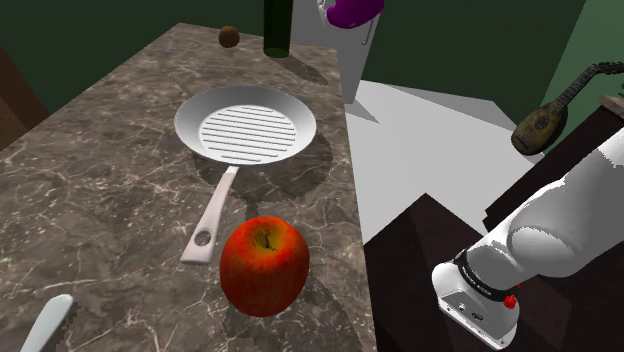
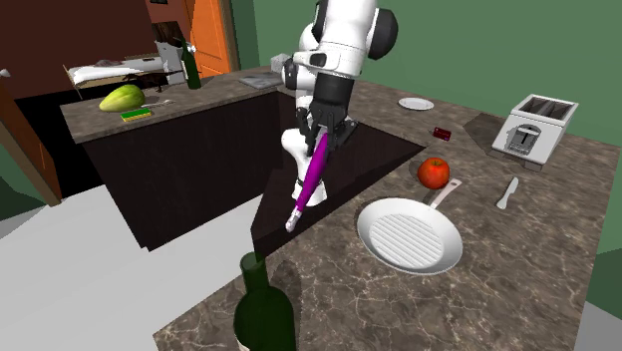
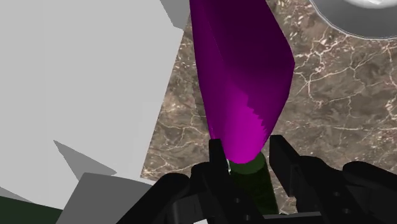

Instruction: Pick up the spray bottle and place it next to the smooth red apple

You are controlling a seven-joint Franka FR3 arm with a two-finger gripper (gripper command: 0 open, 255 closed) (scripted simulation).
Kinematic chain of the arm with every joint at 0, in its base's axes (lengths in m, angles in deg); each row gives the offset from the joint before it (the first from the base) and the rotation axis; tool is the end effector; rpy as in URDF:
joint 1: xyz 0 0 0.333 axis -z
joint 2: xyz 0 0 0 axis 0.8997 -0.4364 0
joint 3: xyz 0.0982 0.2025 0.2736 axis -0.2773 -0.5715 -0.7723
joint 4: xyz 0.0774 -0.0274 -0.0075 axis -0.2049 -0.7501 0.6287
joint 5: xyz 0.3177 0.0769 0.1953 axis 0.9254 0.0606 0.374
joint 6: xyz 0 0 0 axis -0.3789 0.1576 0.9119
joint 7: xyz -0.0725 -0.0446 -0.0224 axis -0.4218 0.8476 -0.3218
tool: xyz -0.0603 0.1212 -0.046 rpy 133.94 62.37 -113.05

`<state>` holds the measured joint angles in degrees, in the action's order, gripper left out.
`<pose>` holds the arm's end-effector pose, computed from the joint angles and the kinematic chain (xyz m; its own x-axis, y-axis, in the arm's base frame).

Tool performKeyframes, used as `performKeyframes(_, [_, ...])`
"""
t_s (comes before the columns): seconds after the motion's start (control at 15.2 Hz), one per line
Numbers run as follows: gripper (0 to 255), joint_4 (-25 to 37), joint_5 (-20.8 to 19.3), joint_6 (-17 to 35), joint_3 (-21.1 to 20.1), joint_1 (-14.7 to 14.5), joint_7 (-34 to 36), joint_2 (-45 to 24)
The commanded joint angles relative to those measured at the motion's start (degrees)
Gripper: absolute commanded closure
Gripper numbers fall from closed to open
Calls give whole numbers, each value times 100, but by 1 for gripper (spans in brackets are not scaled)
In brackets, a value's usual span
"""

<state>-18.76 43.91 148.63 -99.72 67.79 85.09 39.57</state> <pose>0.5222 0.0963 0.7584 0.8995 -0.3069 0.3109 -0.3467 -0.9345 0.0806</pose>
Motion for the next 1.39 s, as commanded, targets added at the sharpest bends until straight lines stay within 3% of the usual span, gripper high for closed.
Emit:
performKeyframes(0.0, [255,-237,63,-90,-66,-65,139,303])
performKeyframes(0.66, [255,-310,218,-998,-584,-459,913,1134])
performKeyframes(1.32, [255,653,128,-2285,-1559,-846,2005,1182])
